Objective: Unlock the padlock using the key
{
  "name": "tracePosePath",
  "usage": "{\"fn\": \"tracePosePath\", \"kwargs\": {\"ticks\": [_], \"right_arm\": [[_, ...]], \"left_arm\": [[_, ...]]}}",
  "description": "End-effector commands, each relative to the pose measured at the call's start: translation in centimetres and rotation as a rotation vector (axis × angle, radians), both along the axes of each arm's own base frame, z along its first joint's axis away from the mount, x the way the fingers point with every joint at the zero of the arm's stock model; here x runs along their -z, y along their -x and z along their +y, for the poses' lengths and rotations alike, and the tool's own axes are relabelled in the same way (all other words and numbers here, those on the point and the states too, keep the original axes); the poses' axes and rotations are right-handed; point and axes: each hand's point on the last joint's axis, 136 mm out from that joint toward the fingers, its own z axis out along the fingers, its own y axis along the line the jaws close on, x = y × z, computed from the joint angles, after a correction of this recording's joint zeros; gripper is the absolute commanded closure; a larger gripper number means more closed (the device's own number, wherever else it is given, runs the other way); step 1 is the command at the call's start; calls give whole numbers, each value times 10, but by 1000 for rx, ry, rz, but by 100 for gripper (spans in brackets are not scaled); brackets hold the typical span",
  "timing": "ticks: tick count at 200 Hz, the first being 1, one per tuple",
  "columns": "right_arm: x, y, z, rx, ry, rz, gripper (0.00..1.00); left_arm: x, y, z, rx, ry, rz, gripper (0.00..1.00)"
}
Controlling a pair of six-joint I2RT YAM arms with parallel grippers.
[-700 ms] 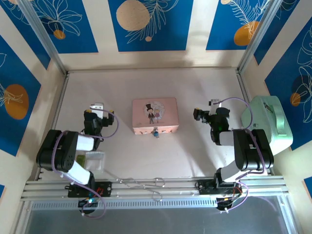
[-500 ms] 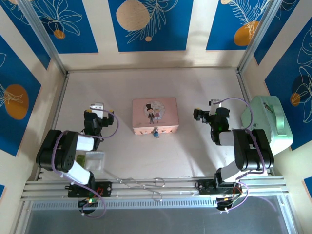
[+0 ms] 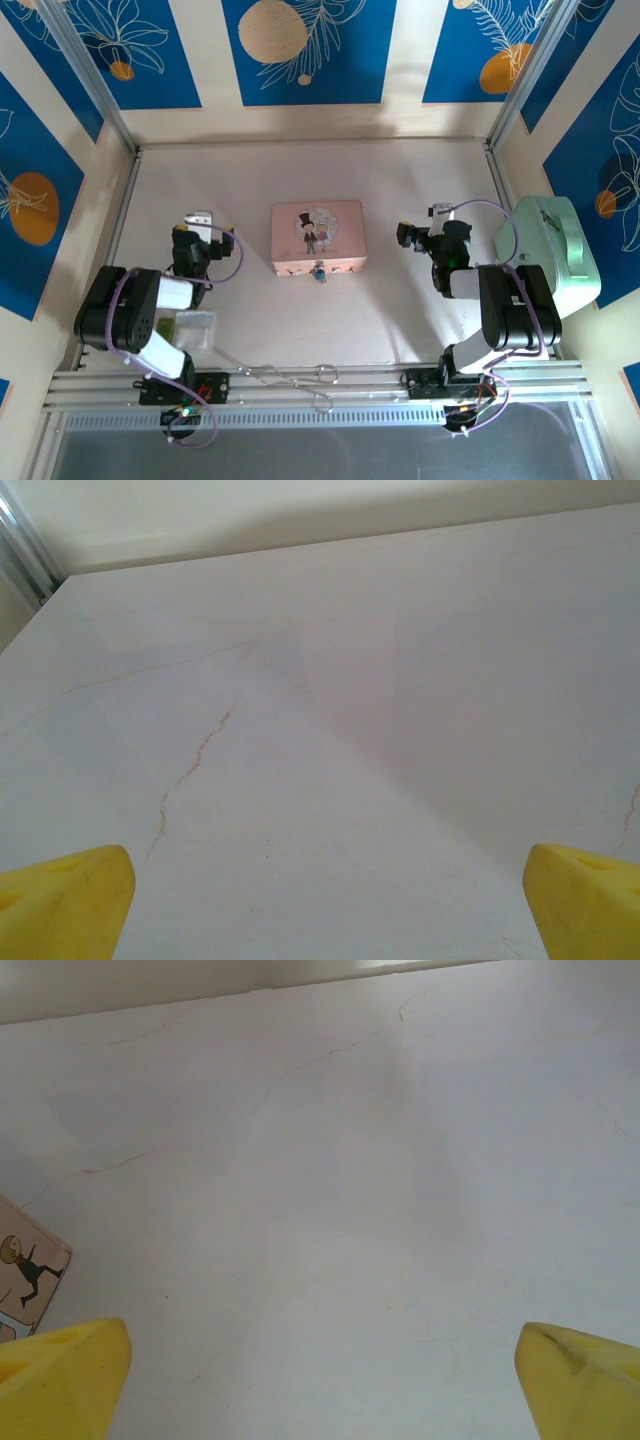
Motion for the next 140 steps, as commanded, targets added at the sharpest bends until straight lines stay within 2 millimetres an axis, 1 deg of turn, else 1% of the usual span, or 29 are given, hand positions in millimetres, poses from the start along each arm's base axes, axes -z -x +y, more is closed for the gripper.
{"fn": "tracePosePath", "kwargs": {"ticks": [1,62,69,74,84,91,92,95,105,110,115,120,123,124,129,135,140], "right_arm": [[-11,-6,3,-21,12,-43,1],[-12,-6,3,-22,13,-46,1],[-17,-9,0,4,18,-59,1],[-20,-10,-6,51,37,-41,1],[-37,-11,-14,142,82,11,1],[-57,-8,-16,190,80,62,1],[-57,-6,-17,198,75,76,1],[-70,-5,-17,214,56,90,1],[-100,7,-16,247,-21,147,1],[-112,12,-13,252,-63,152,1],[-119,17,-12,263,-107,147,1],[-121,22,-13,290,-159,142,1],[-119,26,-16,326,-196,146,1],[-117,28,-17,341,-209,148,1],[-111,35,-26,431,-281,160,1],[-98,47,-33,515,-382,207,1],[-93,51,-31,490,-449,236,1]], "left_arm": [[-4,-3,-1,7,-11,-15,1],[-4,-2,-1,5,-12,-15,1],[-4,-2,0,1,-13,-18,1],[-6,-2,3,-17,-18,-23,1],[-13,-3,11,-65,-21,4,1],[-23,-6,17,-109,-24,59,1],[-24,-7,18,-115,-25,68,1],[-31,-9,20,-129,-28,90,1],[-61,-18,35,-223,-53,99,1],[-78,-19,44,-289,-42,83,1],[-95,-17,50,-338,-12,67,1],[-111,-16,52,-357,23,60,1],[-118,-14,52,-364,46,59,0],[-124,-15,52,-367,56,49,1],[-135,-13,48,-360,99,58,3],[-146,-11,40,-338,170,73,6],[-152,-9,31,-309,227,85,8]]}}
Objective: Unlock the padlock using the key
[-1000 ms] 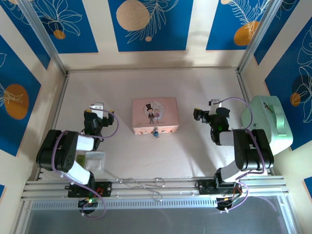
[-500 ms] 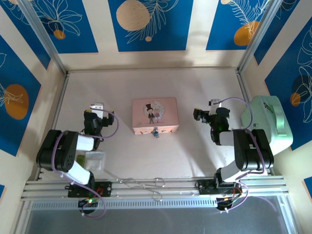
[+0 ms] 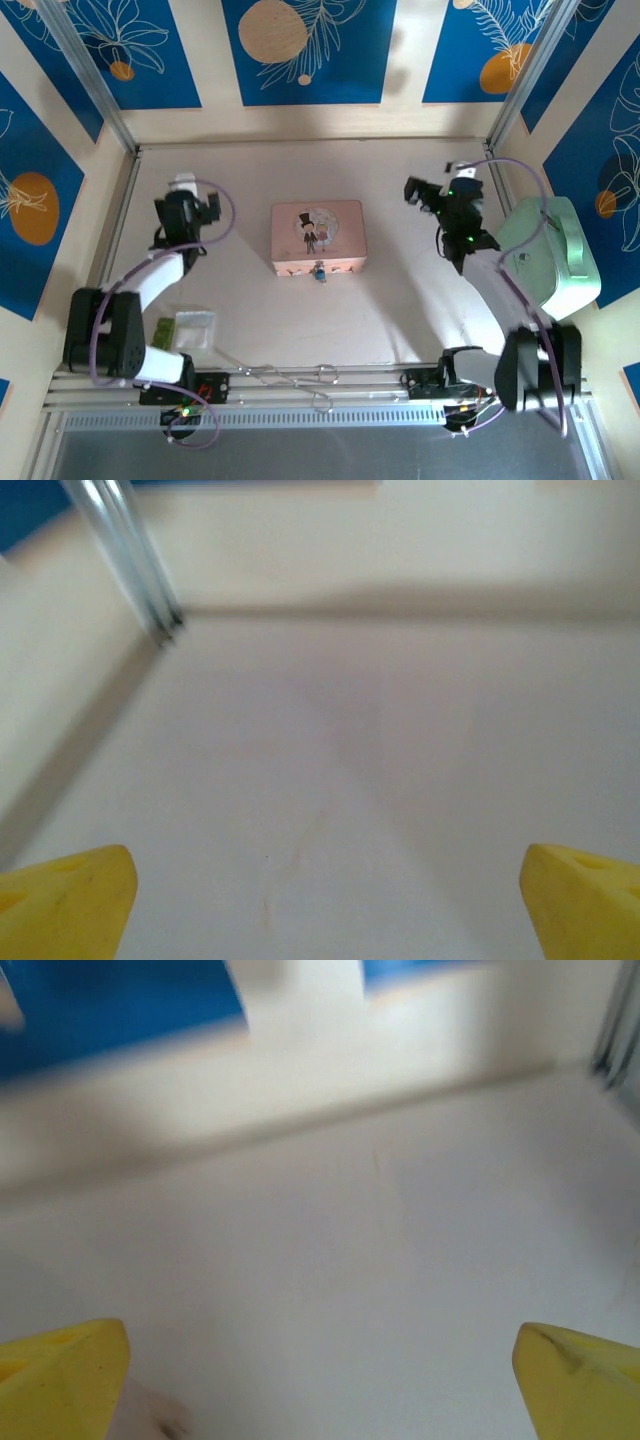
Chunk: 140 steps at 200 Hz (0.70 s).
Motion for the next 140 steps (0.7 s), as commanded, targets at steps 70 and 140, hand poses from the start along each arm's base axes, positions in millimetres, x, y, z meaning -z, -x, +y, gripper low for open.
{"fn": "tracePosePath", "kwargs": {"ticks": [70,140], "right_arm": [[68,118,78,156,63,499,1],[90,156,203,-342,46,446,14]], "left_arm": [[17,122,-131,299,473,247,17],[42,150,-188,442,595,346,18]]}}
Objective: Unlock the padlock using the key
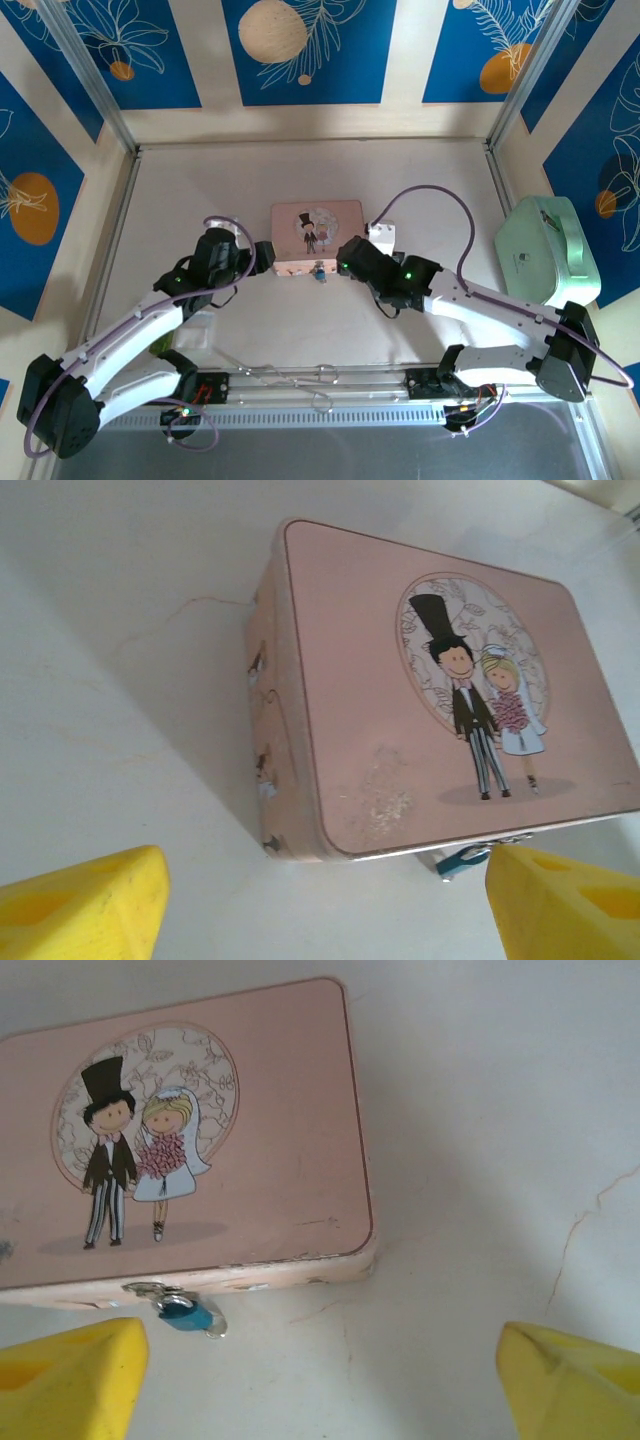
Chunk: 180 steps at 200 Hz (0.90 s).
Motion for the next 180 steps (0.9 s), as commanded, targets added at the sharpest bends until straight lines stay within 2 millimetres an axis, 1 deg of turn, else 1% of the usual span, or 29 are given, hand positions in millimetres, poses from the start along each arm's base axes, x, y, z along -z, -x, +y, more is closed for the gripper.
{"fn": "tracePosePath", "kwargs": {"ticks": [1,8,18,28,54,69,85,105,126,145,180], "right_arm": [[12,9,31,-131,-117,52,14],[18,11,36,-147,-123,79,14],[22,15,45,-182,-116,101,18],[27,17,52,-214,-92,102,20],[30,22,62,-252,-47,84,22],[31,23,61,-240,-39,81,23],[32,25,62,-237,-63,88,23],[34,30,75,-300,-132,118,22],[44,34,84,-354,-164,132,22],[52,32,86,-340,-182,156,22],[64,27,91,-335,-156,191,23]], "left_arm": [[-6,0,-11,7,71,4,18],[-5,0,-10,2,74,3,21],[-7,-1,-10,-2,82,-3,27],[-9,-1,-13,7,98,-10,29],[-6,2,-16,14,124,6,30],[-4,3,-16,13,136,17,30],[-2,5,-17,14,144,26,31],[1,6,-16,8,144,39,32],[4,6,-17,18,140,40,33],[7,7,-15,14,122,55,36],[14,13,-13,-9,166,64,37]]}}
